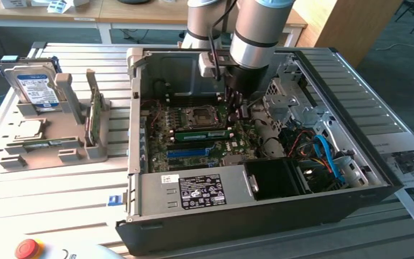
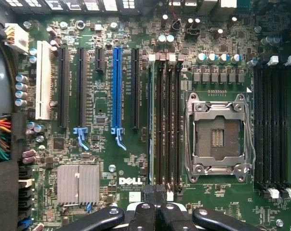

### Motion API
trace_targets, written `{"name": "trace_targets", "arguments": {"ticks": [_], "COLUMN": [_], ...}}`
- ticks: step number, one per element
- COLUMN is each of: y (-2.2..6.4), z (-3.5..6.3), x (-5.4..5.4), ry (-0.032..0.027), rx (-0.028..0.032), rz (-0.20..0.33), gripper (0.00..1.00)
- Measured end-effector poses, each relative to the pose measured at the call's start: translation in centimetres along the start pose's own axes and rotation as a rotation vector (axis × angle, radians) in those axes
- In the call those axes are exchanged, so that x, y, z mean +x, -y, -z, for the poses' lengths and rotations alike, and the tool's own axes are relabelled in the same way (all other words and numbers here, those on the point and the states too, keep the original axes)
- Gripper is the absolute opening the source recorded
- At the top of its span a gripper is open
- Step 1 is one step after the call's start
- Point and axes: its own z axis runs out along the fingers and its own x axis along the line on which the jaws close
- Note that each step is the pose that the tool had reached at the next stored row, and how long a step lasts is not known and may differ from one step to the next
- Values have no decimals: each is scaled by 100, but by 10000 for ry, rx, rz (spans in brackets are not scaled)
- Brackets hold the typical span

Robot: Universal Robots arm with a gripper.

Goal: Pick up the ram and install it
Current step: 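Press down the ram until it locks into place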

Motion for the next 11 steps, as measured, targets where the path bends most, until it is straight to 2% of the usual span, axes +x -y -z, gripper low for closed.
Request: {"name": "trace_targets", "arguments": {"ticks": [5, 11], "y": [0, 2], "z": [-7, -104], "x": [-1, 1], "ry": [1, 1], "rx": [0, 0], "rz": [-1, 0], "gripper": [11, 11]}}
